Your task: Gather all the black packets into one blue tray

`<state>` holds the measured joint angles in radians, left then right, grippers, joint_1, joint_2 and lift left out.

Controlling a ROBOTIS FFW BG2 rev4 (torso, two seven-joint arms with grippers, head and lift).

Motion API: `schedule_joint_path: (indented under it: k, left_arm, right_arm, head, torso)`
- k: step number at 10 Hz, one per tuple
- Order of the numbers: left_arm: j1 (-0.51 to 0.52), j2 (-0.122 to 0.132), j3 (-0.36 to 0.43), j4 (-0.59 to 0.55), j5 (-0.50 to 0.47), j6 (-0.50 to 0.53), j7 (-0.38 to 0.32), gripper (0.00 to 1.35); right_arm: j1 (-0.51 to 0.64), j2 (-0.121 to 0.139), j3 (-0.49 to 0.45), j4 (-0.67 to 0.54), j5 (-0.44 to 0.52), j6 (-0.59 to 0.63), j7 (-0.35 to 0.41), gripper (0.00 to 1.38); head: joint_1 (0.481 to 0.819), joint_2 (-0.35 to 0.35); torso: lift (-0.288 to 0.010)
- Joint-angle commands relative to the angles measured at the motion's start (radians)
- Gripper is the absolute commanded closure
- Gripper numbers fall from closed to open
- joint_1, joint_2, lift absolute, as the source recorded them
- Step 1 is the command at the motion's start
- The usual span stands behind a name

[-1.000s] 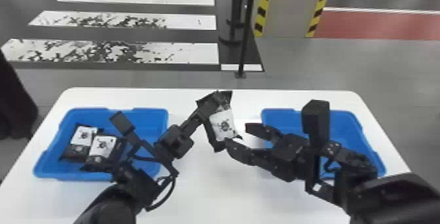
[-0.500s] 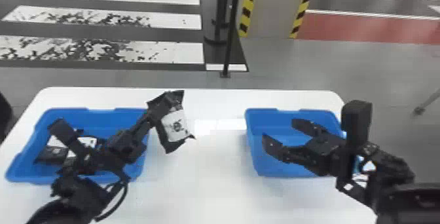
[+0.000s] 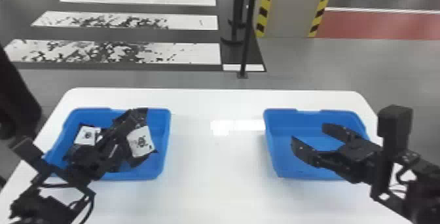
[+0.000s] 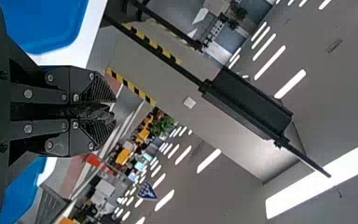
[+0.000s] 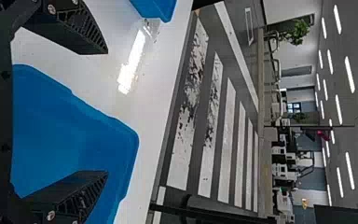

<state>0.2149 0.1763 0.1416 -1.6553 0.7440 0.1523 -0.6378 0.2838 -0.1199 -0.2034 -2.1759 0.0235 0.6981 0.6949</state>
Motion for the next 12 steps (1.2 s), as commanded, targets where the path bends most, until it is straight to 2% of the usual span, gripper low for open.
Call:
schedule_joint_path:
  k: [1, 2, 3, 4, 5, 6, 8, 9, 10, 12]
  left_arm:
    - [0.003, 0.002, 0.056, 0.0, -0.034, 0.034, 0.003, 1.21]
    - [0.006, 0.003, 0.06, 0.0, -0.034, 0.054, 0.012, 0.88]
    - [0.013, -0.003, 0.048, 0.0, -0.014, 0.0, 0.026, 0.15]
    - [0.011, -0.009, 0.042, 0.0, -0.018, 0.015, 0.026, 0.0]
    - [0.011, -0.011, 0.03, 0.0, -0.004, 0.002, 0.026, 0.14]
    - [0.016, -0.012, 0.014, -0.003, 0.008, -0.076, 0.024, 0.23]
    - [0.072, -0.035, 0.0, -0.066, -0.024, -0.211, 0.056, 0.23]
    - [0.136, -0.058, 0.016, -0.12, -0.052, -0.236, 0.098, 0.23]
    - [0.2, -0.078, 0.038, -0.162, -0.076, -0.248, 0.116, 0.24]
    - [0.313, -0.098, 0.052, -0.228, -0.098, -0.28, 0.133, 0.25]
  right_arm:
    - [0.003, 0.0, 0.0, -0.002, -0.002, 0.006, 0.0, 0.11]
    - [0.003, 0.0, 0.006, 0.0, -0.002, 0.009, 0.0, 0.11]
    - [0.003, 0.0, 0.012, 0.0, -0.004, 0.009, 0.0, 0.12]
    - [0.003, 0.002, 0.014, 0.005, -0.006, 0.011, 0.0, 0.13]
    - [0.006, 0.002, 0.016, 0.005, -0.008, 0.011, 0.0, 0.13]
    - [0.006, 0.002, 0.016, 0.005, -0.006, 0.011, 0.0, 0.13]
    - [0.013, 0.006, -0.006, 0.005, -0.008, -0.018, -0.002, 0.13]
    - [0.033, 0.014, -0.026, 0.01, -0.034, -0.065, -0.02, 0.12]
    - [0.067, 0.031, -0.056, 0.003, -0.067, -0.124, -0.057, 0.12]
    - [0.148, 0.066, -0.096, 0.02, -0.187, -0.31, -0.149, 0.12]
  head:
    - [0.695, -0.003]
    - [0.695, 0.018]
    - [0.695, 0.026]
    - [0.695, 0.037]
    - [0.695, 0.039]
    - [0.695, 0.034]
    - [0.695, 0.032]
    - [0.695, 0.032]
    - [0.695, 0.031]
    - [0.695, 0.021]
  torso:
    - [-0.11]
    - [-0.11]
    - [-0.11]
    - [-0.11]
    - [-0.11]
    - [-0.11]
    - [-0.11]
    - [-0.11]
    - [-0.11]
    - [-0.11]
